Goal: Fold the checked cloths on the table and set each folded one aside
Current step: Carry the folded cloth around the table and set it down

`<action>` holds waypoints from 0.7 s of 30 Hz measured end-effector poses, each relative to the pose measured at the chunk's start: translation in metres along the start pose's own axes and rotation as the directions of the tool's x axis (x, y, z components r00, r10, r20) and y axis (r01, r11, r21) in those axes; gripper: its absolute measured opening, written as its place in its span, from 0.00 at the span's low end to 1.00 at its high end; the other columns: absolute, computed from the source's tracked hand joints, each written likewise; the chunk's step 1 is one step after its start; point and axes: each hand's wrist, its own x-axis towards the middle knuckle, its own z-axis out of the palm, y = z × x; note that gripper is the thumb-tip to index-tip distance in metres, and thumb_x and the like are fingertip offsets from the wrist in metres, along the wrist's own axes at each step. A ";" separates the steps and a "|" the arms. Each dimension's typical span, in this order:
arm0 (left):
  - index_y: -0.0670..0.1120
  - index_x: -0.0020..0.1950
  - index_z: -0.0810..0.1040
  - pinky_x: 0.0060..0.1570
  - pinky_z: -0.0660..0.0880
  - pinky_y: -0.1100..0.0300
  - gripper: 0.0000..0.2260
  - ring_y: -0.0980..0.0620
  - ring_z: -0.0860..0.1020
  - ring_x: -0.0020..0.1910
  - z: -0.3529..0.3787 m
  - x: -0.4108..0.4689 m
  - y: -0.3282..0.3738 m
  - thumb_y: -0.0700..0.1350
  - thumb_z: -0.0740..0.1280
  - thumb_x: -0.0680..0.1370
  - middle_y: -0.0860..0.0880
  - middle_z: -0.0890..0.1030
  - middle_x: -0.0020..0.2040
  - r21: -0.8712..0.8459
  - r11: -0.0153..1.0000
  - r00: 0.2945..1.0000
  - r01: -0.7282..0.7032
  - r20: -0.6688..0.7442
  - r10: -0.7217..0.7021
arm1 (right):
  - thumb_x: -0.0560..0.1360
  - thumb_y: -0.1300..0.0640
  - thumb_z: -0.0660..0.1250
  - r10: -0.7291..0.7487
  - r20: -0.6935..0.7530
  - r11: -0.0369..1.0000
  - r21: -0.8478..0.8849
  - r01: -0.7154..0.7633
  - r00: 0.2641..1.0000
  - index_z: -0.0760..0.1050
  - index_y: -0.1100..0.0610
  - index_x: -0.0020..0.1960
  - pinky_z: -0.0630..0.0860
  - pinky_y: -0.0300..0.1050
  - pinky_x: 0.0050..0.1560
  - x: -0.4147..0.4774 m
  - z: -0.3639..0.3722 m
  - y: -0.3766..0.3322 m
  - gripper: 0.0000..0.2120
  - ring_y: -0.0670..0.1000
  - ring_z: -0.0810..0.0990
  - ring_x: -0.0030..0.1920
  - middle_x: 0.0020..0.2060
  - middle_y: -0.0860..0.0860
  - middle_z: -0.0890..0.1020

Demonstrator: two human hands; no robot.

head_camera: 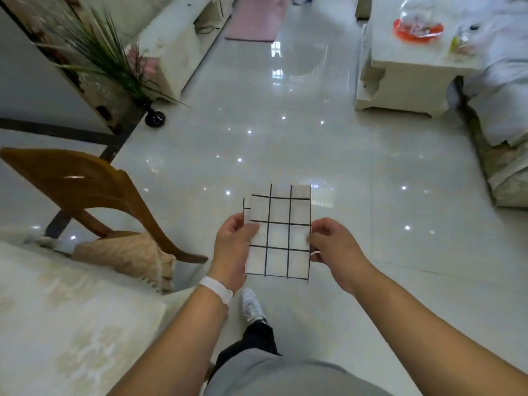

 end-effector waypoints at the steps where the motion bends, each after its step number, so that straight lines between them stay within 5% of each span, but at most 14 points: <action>1: 0.47 0.51 0.80 0.60 0.72 0.33 0.09 0.39 0.79 0.52 -0.003 0.015 0.007 0.40 0.70 0.72 0.39 0.82 0.51 -0.023 1.000 1.000 0.002 0.009 -0.002 | 0.75 0.67 0.64 0.002 -0.004 1.000 -0.012 -0.002 1.000 0.74 0.56 0.45 0.75 0.44 0.36 0.011 0.009 -0.009 0.07 0.51 0.74 0.36 0.38 0.52 0.75; 11: 0.43 0.51 0.79 0.47 0.80 0.45 0.08 0.45 0.82 0.43 -0.073 0.138 0.089 0.33 0.64 0.77 0.42 0.84 0.47 -0.194 0.981 1.000 -0.014 0.014 0.017 | 0.75 0.68 0.65 -0.081 0.074 0.990 -0.108 0.089 0.994 0.73 0.53 0.42 0.73 0.43 0.36 0.110 0.128 -0.114 0.10 0.49 0.72 0.35 0.35 0.49 0.73; 17: 0.42 0.54 0.79 0.57 0.74 0.34 0.08 0.36 0.80 0.53 -0.111 0.179 0.119 0.36 0.65 0.77 0.37 0.82 0.54 -0.244 0.969 0.998 0.040 -0.034 -0.050 | 0.74 0.67 0.65 -0.151 0.112 0.971 -0.169 0.169 0.982 0.74 0.54 0.43 0.70 0.45 0.37 0.145 0.180 -0.149 0.09 0.49 0.70 0.34 0.33 0.47 0.72; 21: 0.42 0.55 0.80 0.61 0.71 0.37 0.09 0.34 0.78 0.58 -0.123 0.212 0.130 0.37 0.64 0.78 0.37 0.82 0.55 -0.261 0.962 0.993 0.076 -0.065 -0.096 | 0.74 0.67 0.65 -0.149 0.157 0.967 -0.185 0.177 0.976 0.75 0.54 0.44 0.69 0.44 0.36 0.181 0.204 -0.170 0.09 0.49 0.70 0.34 0.34 0.49 0.73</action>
